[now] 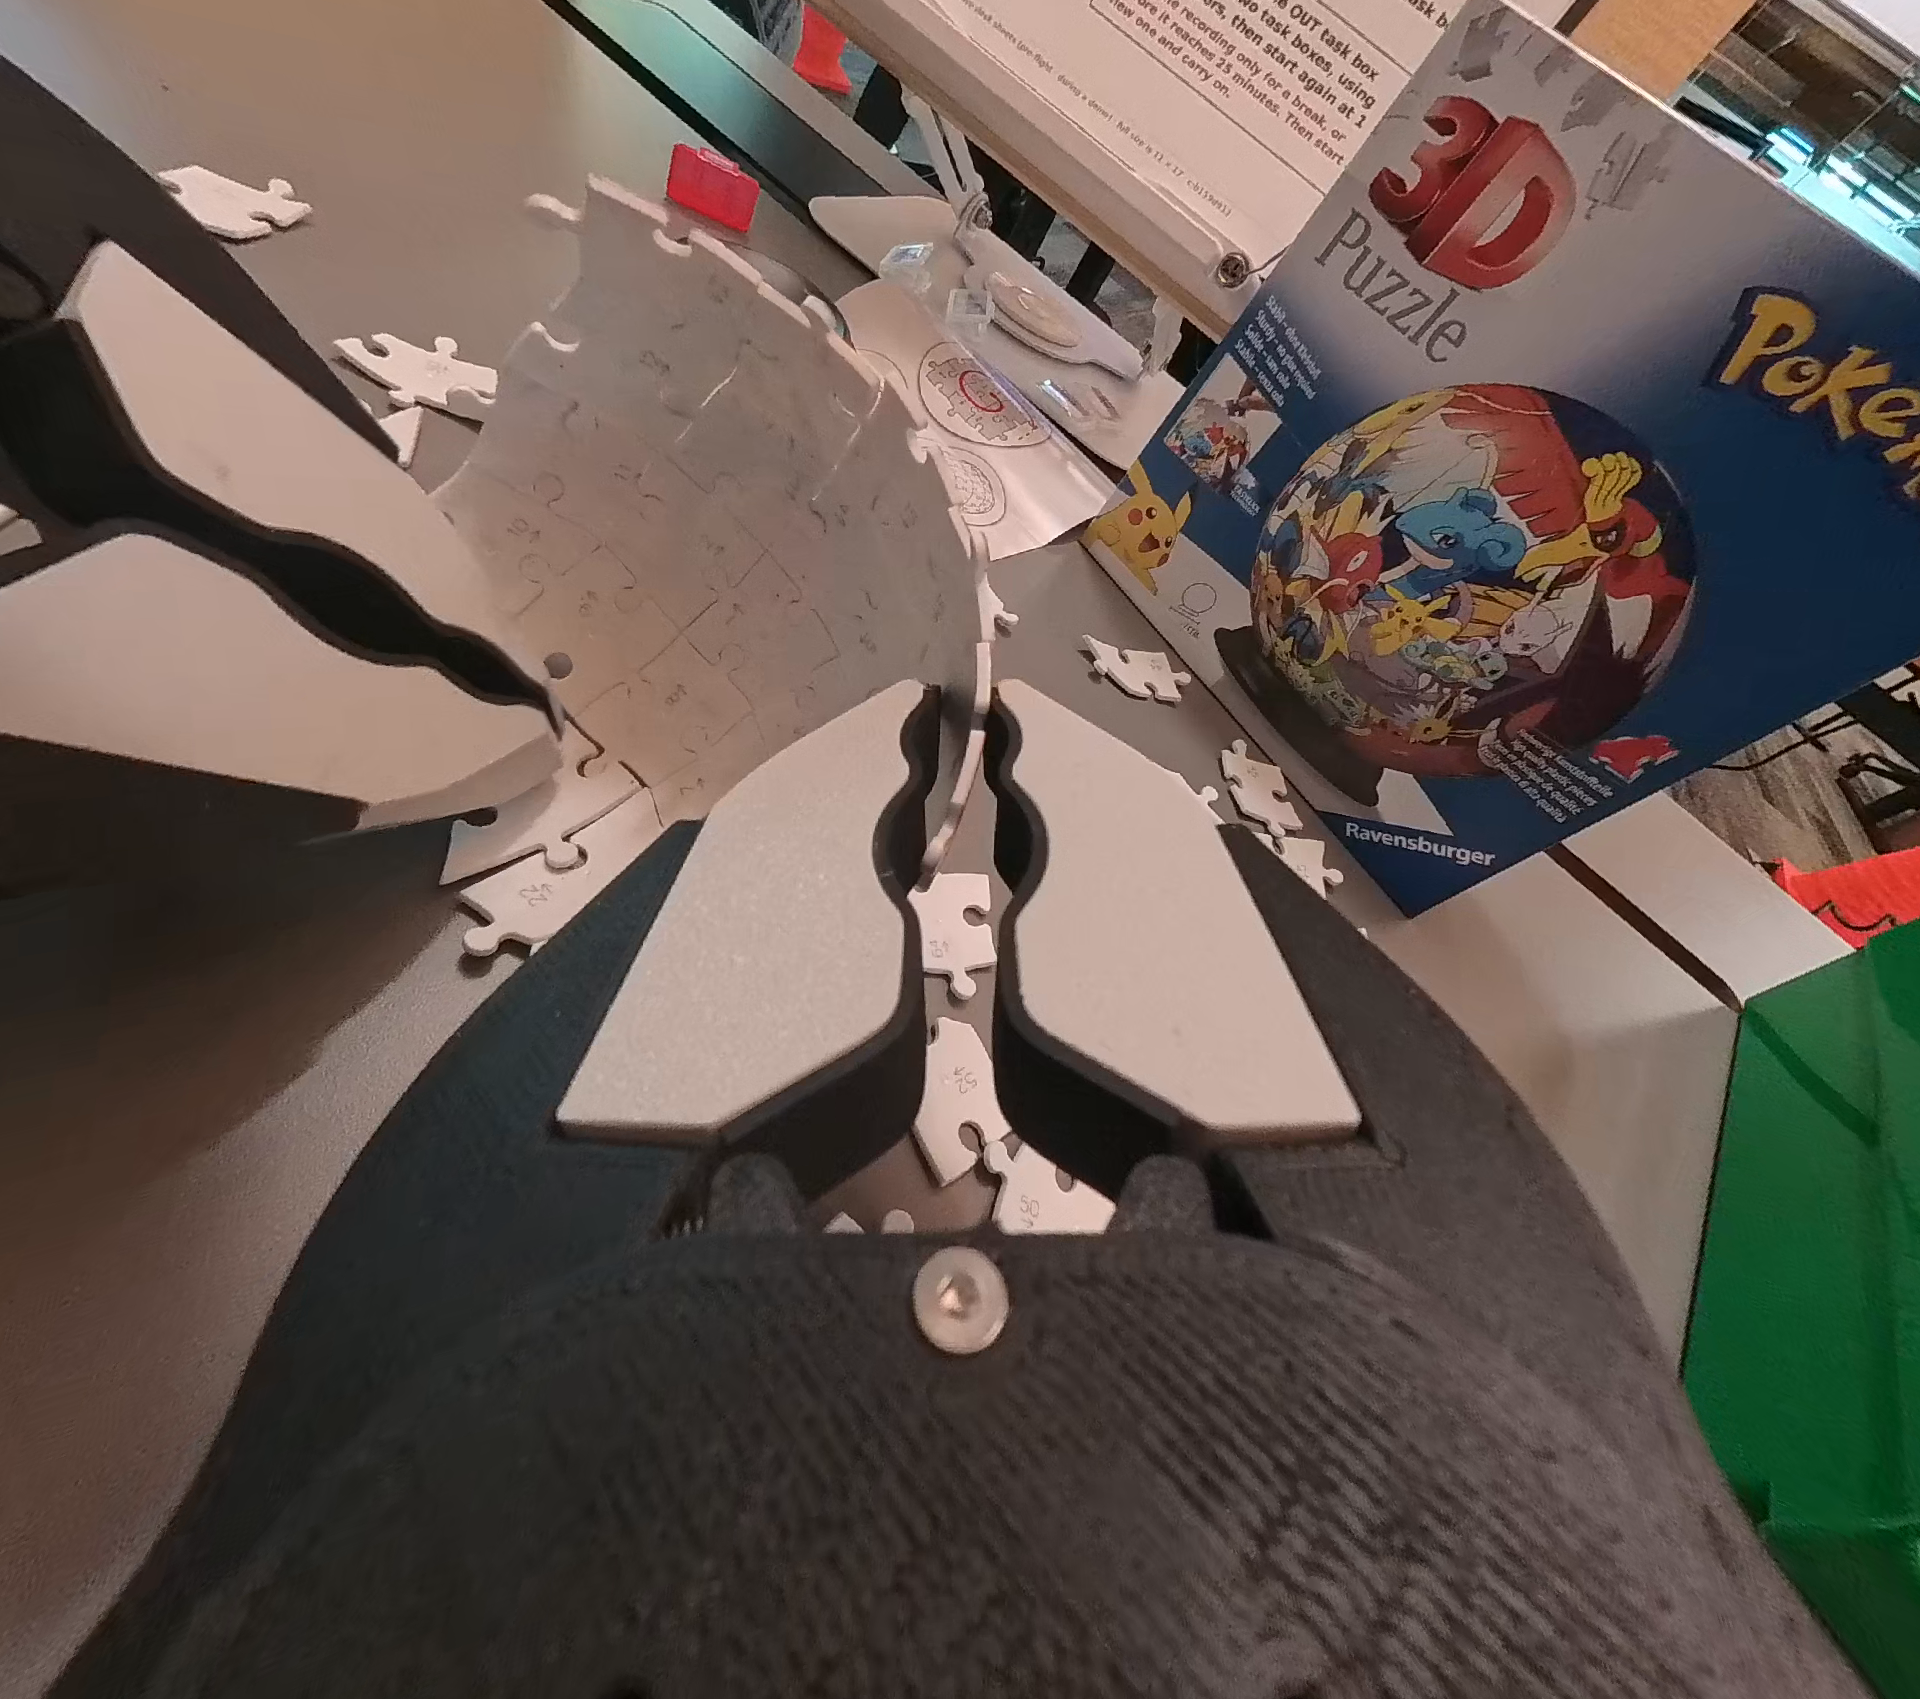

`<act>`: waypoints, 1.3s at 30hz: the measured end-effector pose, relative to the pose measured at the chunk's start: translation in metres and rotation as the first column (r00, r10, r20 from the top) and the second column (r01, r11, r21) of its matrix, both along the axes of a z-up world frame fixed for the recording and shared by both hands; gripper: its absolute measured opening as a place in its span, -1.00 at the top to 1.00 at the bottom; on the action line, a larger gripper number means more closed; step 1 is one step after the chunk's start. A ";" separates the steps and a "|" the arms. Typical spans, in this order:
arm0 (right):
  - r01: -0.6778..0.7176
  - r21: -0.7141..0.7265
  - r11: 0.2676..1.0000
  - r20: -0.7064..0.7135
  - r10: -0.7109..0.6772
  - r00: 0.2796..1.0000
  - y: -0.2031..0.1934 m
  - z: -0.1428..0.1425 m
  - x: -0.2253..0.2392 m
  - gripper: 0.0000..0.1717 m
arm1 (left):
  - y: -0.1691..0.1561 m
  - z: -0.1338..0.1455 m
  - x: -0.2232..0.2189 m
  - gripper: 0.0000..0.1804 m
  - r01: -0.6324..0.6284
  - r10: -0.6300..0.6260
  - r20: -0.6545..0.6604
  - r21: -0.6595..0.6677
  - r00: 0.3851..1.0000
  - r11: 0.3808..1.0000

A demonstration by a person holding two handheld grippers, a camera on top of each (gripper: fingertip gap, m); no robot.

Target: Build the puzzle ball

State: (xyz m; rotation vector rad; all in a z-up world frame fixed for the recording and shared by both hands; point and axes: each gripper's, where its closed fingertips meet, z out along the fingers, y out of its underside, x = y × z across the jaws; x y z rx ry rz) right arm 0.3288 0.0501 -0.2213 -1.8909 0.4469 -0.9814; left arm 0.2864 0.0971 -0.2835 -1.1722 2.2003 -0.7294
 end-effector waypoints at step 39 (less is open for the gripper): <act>0.015 -0.010 1.000 -0.007 -0.015 1.000 -0.003 -0.002 0.001 0.92 | 0.005 0.012 0.000 1.00 -0.014 0.013 0.071 0.005 0.997 1.000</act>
